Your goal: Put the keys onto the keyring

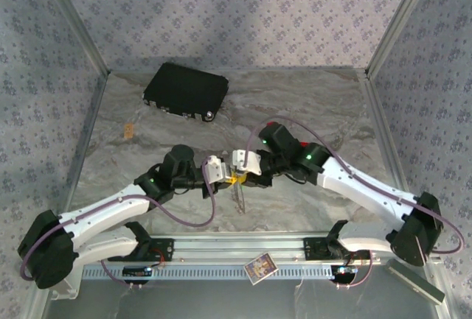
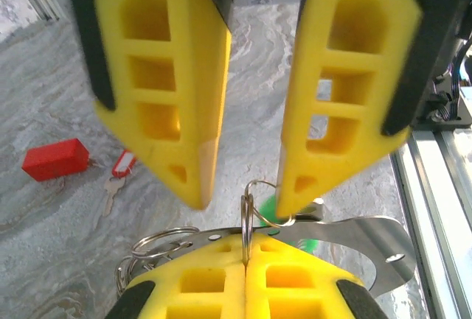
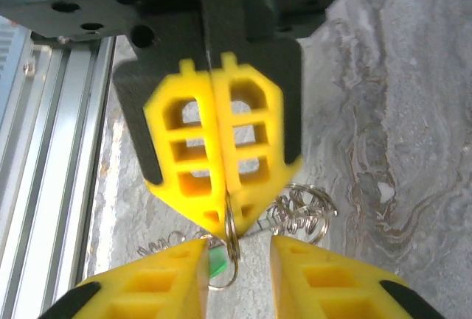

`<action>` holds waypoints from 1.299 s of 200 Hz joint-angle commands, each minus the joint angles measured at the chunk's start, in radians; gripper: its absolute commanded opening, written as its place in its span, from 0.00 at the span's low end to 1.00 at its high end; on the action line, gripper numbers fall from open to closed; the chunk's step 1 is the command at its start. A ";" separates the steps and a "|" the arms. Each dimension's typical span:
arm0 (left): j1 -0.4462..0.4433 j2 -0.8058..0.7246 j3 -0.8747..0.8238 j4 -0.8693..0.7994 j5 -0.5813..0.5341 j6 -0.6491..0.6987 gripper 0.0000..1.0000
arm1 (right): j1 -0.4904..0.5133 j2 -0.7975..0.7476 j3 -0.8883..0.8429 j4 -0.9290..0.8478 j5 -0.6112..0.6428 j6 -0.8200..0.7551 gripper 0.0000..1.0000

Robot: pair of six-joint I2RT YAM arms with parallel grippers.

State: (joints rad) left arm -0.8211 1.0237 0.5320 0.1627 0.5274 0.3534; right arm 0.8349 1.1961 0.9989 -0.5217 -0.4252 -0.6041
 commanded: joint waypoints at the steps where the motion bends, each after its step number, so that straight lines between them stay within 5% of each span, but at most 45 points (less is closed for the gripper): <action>1: -0.006 -0.035 -0.041 0.156 0.023 -0.055 0.00 | -0.028 -0.090 -0.083 0.168 -0.101 0.127 0.32; 161: -0.005 -0.040 -0.095 0.264 0.042 -0.105 0.00 | -0.023 -0.135 -0.249 0.261 -0.028 0.263 0.41; 260: -0.006 -0.039 -0.095 0.292 0.066 -0.110 0.00 | -0.022 -0.077 -0.239 0.274 -0.056 0.252 0.01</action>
State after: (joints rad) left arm -0.8204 1.0058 0.4347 0.3710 0.5346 0.2596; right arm 0.8112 1.0847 0.7528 -0.2470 -0.4908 -0.3489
